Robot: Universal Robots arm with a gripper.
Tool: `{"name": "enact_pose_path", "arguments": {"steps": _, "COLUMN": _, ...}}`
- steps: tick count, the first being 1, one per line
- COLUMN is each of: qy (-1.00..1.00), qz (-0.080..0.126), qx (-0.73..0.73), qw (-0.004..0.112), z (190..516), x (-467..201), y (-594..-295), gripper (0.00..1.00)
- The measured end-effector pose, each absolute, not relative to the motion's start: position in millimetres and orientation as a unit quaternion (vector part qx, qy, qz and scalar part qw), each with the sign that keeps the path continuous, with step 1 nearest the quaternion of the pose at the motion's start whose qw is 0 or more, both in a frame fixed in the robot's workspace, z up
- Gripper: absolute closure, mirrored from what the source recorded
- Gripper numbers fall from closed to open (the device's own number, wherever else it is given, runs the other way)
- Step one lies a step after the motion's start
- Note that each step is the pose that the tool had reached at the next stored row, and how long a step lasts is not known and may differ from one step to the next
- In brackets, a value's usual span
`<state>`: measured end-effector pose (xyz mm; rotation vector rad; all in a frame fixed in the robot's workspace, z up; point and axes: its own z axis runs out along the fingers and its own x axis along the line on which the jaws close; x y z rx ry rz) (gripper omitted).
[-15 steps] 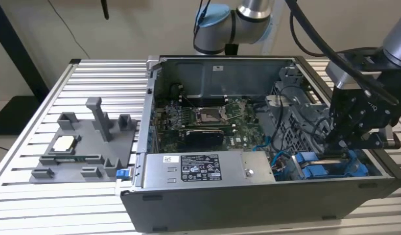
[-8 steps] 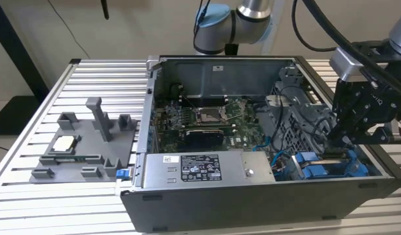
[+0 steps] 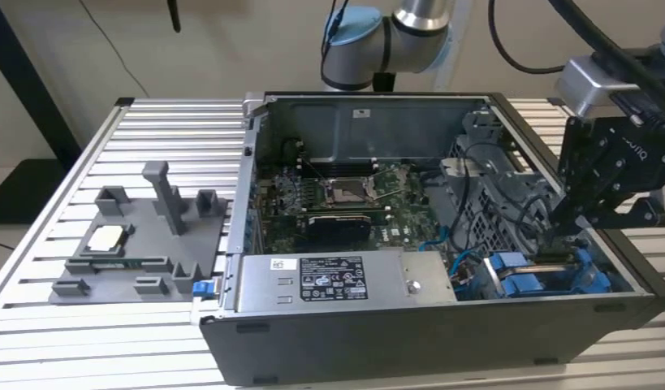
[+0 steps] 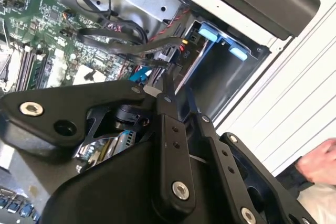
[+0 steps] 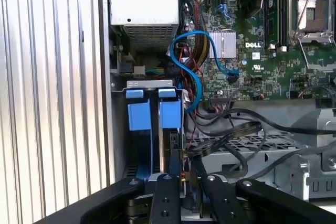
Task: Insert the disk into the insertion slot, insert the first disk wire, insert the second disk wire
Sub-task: 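Insert the second disk wire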
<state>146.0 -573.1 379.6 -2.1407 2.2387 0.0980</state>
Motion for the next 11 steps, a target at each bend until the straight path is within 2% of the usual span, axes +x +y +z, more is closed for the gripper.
{"name": "enact_pose_path", "arguments": {"steps": 11, "qy": 0.722, "qz": 0.032, "qx": -0.691, "qw": 0.021, "z": 387.6, "x": 146.1, "y": -573.1, "gripper": 0.76}}
